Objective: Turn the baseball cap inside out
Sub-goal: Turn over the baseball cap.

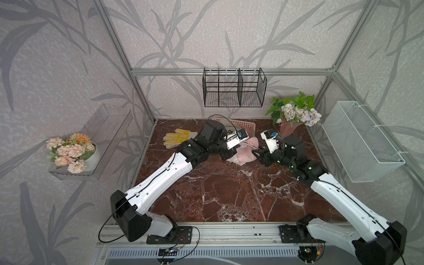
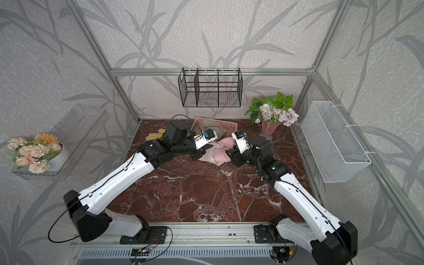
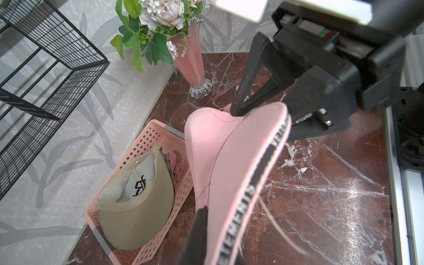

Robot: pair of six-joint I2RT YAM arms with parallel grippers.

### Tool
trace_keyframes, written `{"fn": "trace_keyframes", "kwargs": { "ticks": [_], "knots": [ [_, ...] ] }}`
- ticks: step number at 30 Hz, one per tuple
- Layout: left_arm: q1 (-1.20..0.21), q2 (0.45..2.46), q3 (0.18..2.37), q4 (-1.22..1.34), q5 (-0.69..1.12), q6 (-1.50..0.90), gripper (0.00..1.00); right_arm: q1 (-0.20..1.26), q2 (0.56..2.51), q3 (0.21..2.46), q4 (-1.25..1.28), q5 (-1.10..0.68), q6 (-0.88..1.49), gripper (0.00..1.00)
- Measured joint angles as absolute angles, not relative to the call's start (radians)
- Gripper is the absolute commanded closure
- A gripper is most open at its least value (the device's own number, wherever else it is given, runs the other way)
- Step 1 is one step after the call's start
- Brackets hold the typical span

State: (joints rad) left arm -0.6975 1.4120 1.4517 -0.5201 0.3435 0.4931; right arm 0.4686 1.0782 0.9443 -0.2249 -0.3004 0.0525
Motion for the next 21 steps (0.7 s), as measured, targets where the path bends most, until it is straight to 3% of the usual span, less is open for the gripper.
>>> {"fn": "trace_keyframes", "kwargs": {
  "ticks": [21],
  "knots": [
    [-0.604,1.468,1.584,-0.700,0.487,0.524,1.00,0.380,1.166,0.913,-0.165,-0.660,-0.188,0.45]
  ]
}}
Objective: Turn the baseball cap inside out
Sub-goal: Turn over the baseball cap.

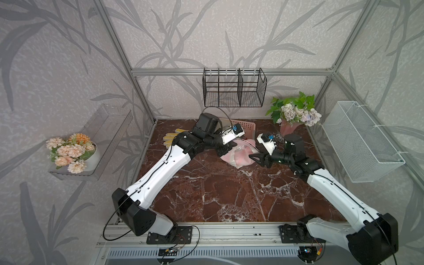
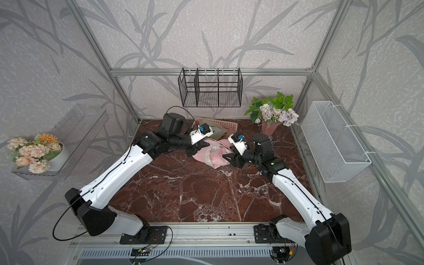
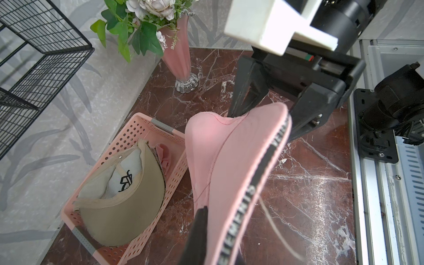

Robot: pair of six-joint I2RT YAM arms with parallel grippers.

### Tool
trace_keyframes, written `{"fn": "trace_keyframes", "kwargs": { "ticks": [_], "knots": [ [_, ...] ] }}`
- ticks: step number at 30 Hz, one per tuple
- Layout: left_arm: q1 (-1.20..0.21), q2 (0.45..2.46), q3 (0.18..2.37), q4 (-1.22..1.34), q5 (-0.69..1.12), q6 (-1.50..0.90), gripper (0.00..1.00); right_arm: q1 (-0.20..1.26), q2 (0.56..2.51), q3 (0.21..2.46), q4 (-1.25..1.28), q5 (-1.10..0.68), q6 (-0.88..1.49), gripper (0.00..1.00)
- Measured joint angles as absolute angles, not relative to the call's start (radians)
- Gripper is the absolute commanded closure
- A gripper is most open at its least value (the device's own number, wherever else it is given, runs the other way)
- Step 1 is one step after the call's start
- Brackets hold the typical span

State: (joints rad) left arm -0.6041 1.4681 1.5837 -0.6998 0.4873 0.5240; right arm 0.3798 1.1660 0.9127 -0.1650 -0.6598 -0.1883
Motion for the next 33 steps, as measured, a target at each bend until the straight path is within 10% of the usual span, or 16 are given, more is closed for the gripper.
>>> {"fn": "trace_keyframes", "kwargs": {
  "ticks": [16,26,33],
  "knots": [
    [-0.551,1.404,1.563,-0.702,0.517,0.520,1.00,0.379,1.233,0.943,-0.263,-0.881,-0.215,0.70],
    [-0.514,1.354,1.509,-0.647,0.574,0.497,1.00,0.390,1.245,0.947,-0.283,-0.942,-0.206,0.55],
    [-0.509,1.348,1.482,-0.608,0.593,0.488,1.00,0.402,1.246,0.933,-0.228,-0.955,-0.159,0.65]
  ]
}}
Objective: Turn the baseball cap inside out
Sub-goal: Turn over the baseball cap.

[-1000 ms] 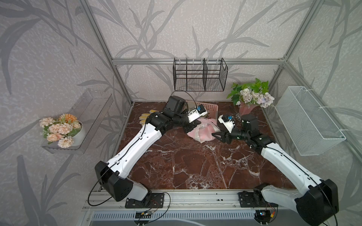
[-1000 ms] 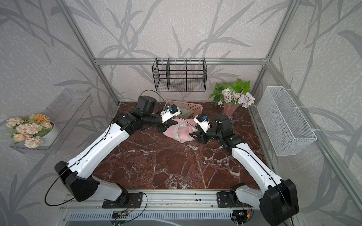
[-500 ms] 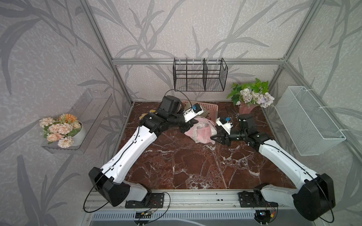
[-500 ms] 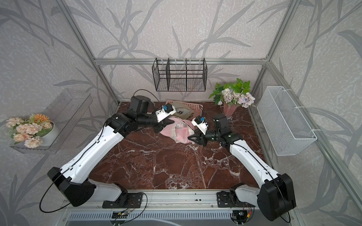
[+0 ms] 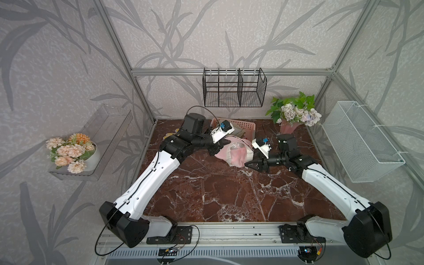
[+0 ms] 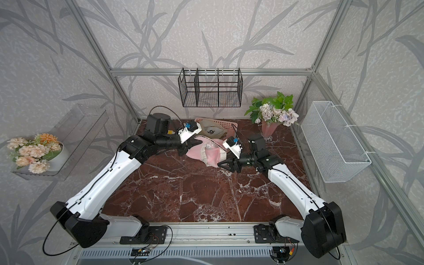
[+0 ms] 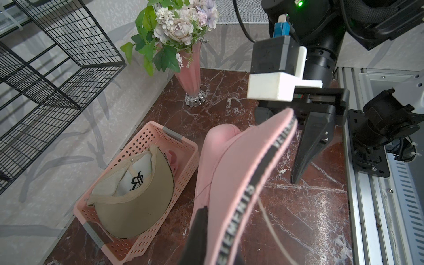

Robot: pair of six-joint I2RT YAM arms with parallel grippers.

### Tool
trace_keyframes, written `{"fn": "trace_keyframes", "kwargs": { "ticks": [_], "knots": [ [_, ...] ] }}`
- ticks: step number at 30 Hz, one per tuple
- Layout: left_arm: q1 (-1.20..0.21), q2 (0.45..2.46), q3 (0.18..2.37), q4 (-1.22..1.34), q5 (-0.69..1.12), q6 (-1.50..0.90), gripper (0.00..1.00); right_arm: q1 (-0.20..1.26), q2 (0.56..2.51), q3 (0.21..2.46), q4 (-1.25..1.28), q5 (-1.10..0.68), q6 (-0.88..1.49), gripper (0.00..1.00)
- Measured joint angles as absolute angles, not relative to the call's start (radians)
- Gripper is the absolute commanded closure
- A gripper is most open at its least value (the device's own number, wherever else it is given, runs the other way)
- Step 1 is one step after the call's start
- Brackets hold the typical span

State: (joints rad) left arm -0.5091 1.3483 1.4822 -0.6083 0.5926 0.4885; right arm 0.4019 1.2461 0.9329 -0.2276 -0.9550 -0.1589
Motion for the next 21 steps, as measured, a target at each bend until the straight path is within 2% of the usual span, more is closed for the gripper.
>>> {"fn": "trace_keyframes", "kwargs": {
  "ticks": [4,8,13,21],
  "knots": [
    [-0.508,1.348,1.469,-0.583,0.600,0.469,1.00,0.412,1.258,0.918,-0.175,-0.952,-0.120,0.77],
    [-0.503,1.348,1.467,-0.564,0.612,0.448,1.00,0.422,1.271,0.883,-0.081,-0.905,-0.062,0.99],
    [-0.500,1.341,1.414,-0.518,0.604,0.385,1.00,0.441,1.224,0.776,0.111,-0.709,0.054,1.00],
    [-0.500,1.296,1.319,-0.413,0.604,0.194,1.00,0.596,1.156,0.749,0.157,-0.068,0.102,1.00]
  ]
}}
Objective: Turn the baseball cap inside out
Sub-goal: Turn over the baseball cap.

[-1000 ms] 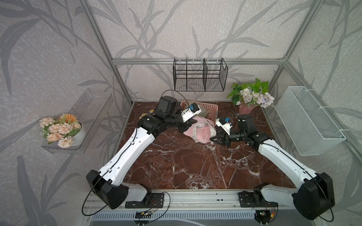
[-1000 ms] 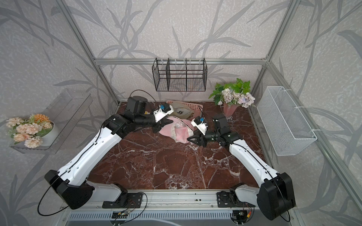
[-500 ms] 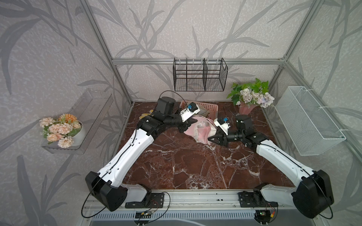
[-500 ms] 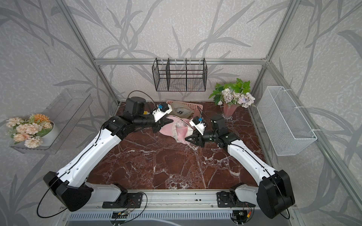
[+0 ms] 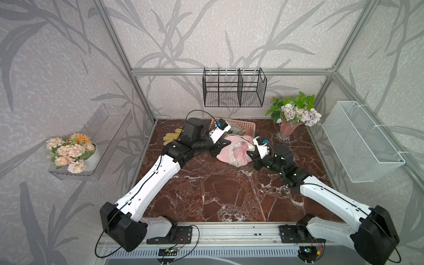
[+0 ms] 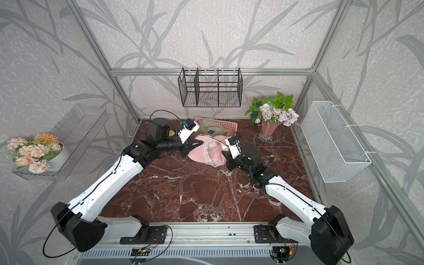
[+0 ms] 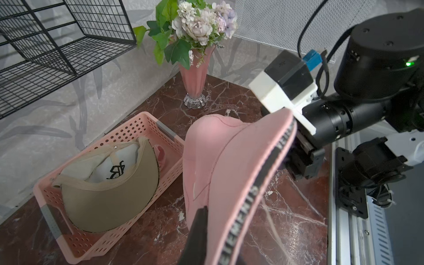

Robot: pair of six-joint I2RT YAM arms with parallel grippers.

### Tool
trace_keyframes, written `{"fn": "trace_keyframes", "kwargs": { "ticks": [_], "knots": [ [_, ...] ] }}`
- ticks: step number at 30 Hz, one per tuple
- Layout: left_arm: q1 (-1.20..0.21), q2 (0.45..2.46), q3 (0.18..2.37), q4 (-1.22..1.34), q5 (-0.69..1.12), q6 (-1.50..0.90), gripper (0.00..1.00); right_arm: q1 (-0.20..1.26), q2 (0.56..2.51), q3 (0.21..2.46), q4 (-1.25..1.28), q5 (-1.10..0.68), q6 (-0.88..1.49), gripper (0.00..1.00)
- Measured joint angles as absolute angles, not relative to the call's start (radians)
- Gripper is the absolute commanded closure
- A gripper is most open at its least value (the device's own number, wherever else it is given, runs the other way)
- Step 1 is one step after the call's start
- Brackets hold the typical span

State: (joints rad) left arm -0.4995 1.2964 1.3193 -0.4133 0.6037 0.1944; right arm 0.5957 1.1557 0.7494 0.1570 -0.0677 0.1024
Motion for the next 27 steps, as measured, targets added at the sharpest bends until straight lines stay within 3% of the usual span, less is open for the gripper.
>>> {"fn": "trace_keyframes", "kwargs": {
  "ticks": [4,15,23,27],
  "knots": [
    [-0.499,1.288,1.314,-0.403,0.603,0.121,1.00,0.604,1.182,0.801,0.148,0.133,0.158,0.92],
    [-0.501,1.295,1.314,-0.413,0.604,0.009,1.00,0.603,1.201,0.808,0.129,0.274,0.292,0.85],
    [-0.479,1.294,1.314,-0.402,0.639,-0.038,1.00,0.541,1.232,0.801,0.009,0.299,0.372,0.67],
    [-0.473,1.294,1.327,-0.402,0.635,-0.032,1.00,0.517,1.210,0.770,0.002,0.215,0.351,0.53]
  ]
}}
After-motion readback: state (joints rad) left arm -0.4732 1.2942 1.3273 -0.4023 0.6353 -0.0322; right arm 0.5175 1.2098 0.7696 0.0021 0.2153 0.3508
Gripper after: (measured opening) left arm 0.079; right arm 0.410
